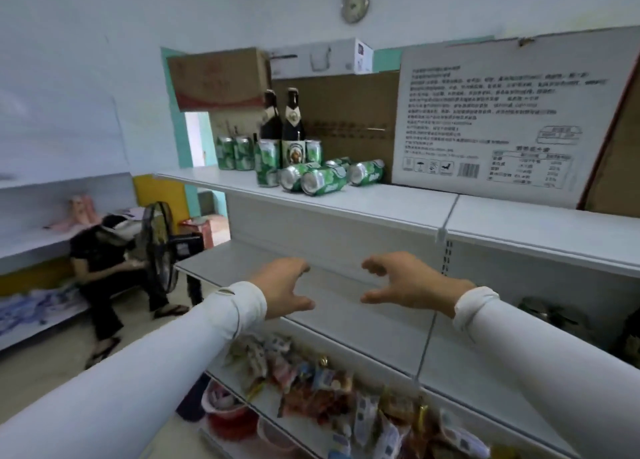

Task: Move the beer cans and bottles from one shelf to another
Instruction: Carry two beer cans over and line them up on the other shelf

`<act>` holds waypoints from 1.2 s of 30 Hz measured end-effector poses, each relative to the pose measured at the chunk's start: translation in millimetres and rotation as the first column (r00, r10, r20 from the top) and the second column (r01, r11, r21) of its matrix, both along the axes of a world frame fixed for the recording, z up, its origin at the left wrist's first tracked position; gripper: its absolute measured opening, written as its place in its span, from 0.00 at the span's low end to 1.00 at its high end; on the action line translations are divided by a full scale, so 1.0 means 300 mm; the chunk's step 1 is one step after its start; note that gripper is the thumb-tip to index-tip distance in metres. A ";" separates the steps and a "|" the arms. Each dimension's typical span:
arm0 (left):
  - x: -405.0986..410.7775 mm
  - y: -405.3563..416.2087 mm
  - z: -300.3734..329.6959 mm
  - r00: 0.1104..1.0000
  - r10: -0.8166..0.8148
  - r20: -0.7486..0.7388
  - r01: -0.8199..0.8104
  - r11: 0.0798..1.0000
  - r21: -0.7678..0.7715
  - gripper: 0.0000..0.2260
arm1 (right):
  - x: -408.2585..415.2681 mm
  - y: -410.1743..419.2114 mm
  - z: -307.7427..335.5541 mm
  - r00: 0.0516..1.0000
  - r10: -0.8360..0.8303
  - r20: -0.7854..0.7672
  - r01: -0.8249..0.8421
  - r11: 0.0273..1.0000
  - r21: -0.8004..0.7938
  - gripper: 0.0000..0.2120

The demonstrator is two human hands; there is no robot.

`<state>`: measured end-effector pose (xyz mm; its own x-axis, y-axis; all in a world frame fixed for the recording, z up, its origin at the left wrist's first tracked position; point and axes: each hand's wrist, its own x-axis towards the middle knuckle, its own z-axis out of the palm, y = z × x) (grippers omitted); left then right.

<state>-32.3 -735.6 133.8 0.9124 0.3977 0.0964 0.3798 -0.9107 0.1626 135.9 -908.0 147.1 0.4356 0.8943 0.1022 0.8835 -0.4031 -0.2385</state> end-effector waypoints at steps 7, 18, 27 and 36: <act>-0.125 0.410 0.210 0.997 -0.017 0.070 0.007 0.990 0.139 0.32 | -0.123 0.398 0.196 0.998 -0.001 0.056 -0.007 0.990 0.137 0.33; 0.125 0.651 0.351 0.984 -0.108 0.144 0.075 0.973 0.218 0.30 | 0.077 0.513 0.376 0.973 -0.143 0.182 0.115 0.981 0.155 0.30; 0.390 0.747 0.394 0.991 -0.064 0.116 0.034 0.970 0.241 0.23 | 0.368 0.639 0.376 0.956 -0.129 0.262 0.091 0.984 0.153 0.33; 0.565 0.771 0.379 0.996 -0.017 0.089 -0.004 0.973 0.231 0.28 | 0.435 0.768 0.343 0.920 0.081 0.384 -0.103 0.994 0.038 0.39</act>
<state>137.3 -504.4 247.4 0.8984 0.3492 0.2665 0.3671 -0.9300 -0.0191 266.4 -677.7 249.9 0.2698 0.9164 0.2955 0.9444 -0.3118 0.1045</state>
